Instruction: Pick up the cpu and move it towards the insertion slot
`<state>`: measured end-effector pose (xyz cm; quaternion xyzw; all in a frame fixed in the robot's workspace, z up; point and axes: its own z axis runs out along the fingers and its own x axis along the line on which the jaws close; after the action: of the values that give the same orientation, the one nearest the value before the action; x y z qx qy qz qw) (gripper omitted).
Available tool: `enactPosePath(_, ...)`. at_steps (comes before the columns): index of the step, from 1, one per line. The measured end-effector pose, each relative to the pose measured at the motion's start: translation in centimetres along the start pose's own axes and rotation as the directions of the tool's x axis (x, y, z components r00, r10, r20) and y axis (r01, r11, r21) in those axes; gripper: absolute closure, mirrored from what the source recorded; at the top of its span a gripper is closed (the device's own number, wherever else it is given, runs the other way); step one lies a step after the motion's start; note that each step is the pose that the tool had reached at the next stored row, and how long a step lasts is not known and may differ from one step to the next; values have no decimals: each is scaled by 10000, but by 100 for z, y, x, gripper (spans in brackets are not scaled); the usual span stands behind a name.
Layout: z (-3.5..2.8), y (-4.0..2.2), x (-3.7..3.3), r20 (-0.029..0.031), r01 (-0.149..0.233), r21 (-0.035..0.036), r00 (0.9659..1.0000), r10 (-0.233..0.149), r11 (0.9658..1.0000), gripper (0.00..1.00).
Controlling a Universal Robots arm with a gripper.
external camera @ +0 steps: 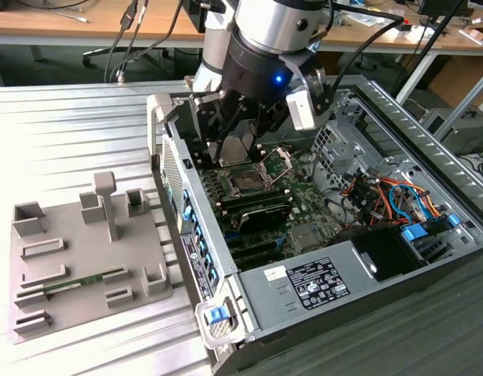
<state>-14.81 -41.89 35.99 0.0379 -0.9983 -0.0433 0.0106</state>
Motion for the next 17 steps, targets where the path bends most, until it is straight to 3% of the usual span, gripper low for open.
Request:
enactPosePath(11,180,-34,-235,-18,0,-23,10000,0,10000,45)
enactPosePath(17,311,-59,-425,-31,0,-32,10000,0,10000,45)
